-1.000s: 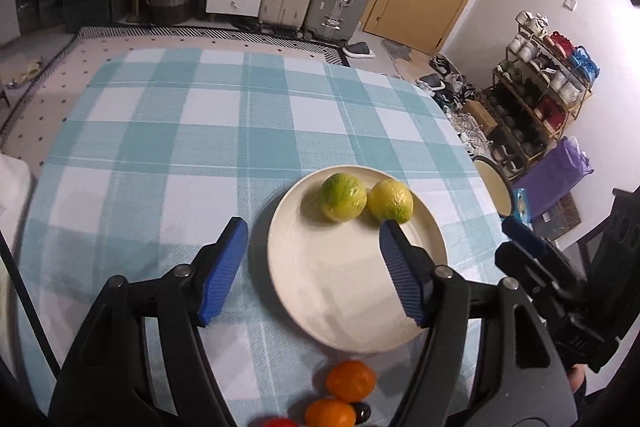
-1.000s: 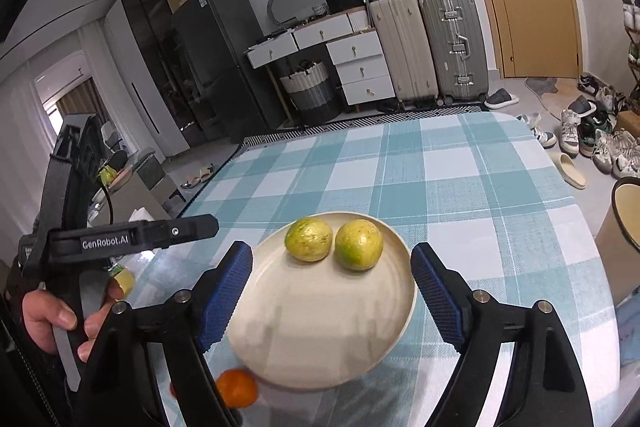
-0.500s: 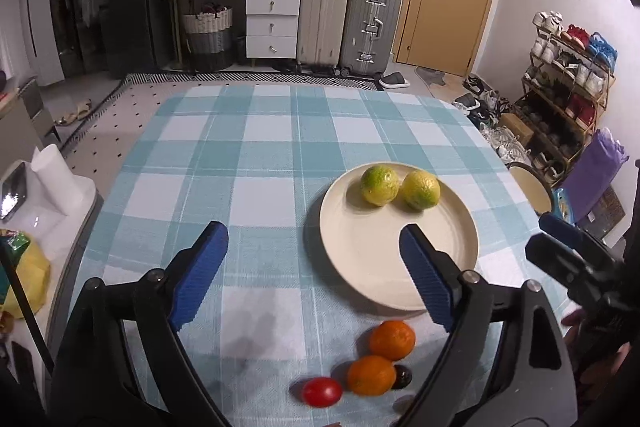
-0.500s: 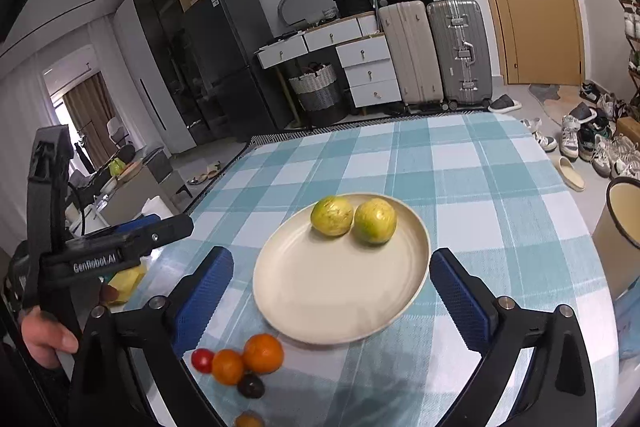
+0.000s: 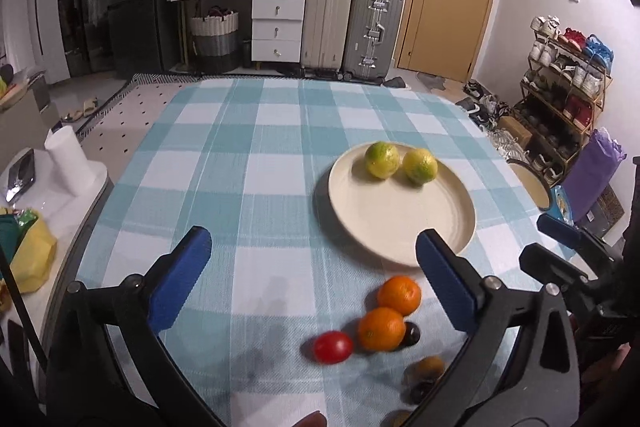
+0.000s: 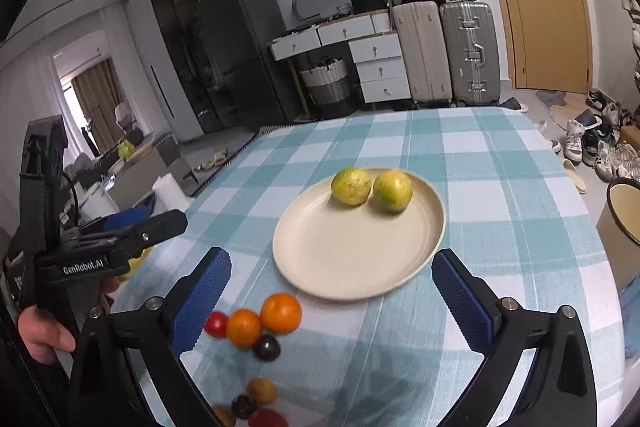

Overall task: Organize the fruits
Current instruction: 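Move the left tool to the red tomato and close on it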

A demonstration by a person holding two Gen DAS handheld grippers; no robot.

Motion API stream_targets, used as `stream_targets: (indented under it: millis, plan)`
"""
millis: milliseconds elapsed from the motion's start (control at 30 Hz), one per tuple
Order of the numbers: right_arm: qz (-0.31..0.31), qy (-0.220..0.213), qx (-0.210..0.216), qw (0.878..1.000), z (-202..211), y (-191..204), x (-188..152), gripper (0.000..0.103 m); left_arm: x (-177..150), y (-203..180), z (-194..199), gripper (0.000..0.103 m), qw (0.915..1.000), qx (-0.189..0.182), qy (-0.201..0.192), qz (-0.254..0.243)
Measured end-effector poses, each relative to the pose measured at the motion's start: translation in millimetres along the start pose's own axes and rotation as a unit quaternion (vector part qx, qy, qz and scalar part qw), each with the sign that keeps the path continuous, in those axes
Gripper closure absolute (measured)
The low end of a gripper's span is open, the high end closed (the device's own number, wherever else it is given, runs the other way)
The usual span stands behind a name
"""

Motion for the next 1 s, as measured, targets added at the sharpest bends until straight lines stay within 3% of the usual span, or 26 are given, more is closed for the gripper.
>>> stream_targets:
  millis: [433, 1000]
  plan:
    - [0.018, 0.017, -0.002, 1.000, 16, 12, -30, 0.000, -46, 18, 16, 0.001, 0.9993, -0.019, 0.023, 0.022]
    - [0.022, 0.033, 0.006, 0.999, 23, 21, -62, 0.000, -98, 24, -28, 0.001, 0.9923, -0.061, 0.097, 0.047]
Point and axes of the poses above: each gripper's, at about its wrist camera, not at the fingertips, and z roughly against the way its jaws point, y to its left, x to its top, the point moved 8 cm from there along -z, roughly the way its jaws point, and after that the axes turned 12 degrees about -x, right-handed, at the moved point
